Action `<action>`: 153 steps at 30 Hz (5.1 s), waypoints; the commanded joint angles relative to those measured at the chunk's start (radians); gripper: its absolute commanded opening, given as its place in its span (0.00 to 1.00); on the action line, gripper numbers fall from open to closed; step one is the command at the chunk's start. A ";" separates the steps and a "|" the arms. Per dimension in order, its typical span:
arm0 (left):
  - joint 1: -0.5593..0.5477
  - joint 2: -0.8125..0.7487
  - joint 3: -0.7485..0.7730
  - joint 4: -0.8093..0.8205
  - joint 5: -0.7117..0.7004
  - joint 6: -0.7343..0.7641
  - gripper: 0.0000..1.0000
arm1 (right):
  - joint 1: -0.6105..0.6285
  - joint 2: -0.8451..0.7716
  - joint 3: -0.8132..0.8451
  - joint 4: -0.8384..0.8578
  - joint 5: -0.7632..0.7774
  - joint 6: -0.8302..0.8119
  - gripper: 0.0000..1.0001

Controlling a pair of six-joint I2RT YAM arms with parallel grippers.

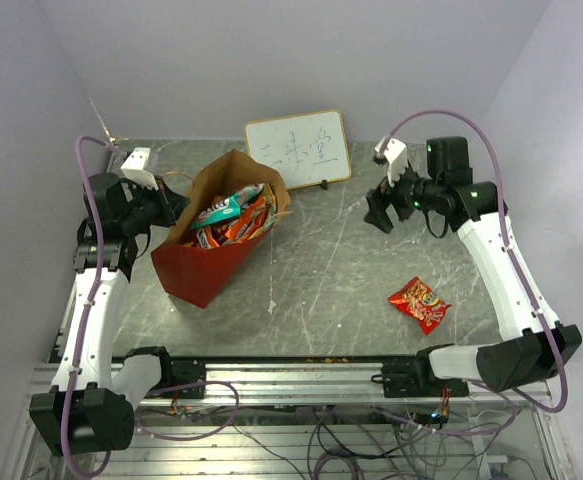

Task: Place the snacks into the paper bag
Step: Pick up the snack from the center of the board, then place the snack in the paper bag.

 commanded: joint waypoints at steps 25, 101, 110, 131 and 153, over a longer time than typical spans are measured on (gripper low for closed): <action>0.009 -0.008 -0.002 0.046 0.047 0.029 0.07 | -0.060 0.045 -0.629 -0.033 0.592 -0.233 0.87; 0.009 -0.029 0.011 0.039 0.043 -0.026 0.07 | 0.673 0.639 0.847 0.304 -0.110 0.217 0.07; 0.009 0.003 0.070 -0.013 0.037 -0.054 0.07 | 0.712 0.704 0.793 0.330 -0.142 0.248 0.06; 0.009 0.035 0.090 -0.025 0.005 -0.057 0.07 | 0.727 0.838 0.688 0.189 -0.056 0.071 0.12; 0.008 0.038 0.071 -0.004 0.011 -0.050 0.07 | 0.719 0.845 0.884 0.134 0.010 0.116 0.67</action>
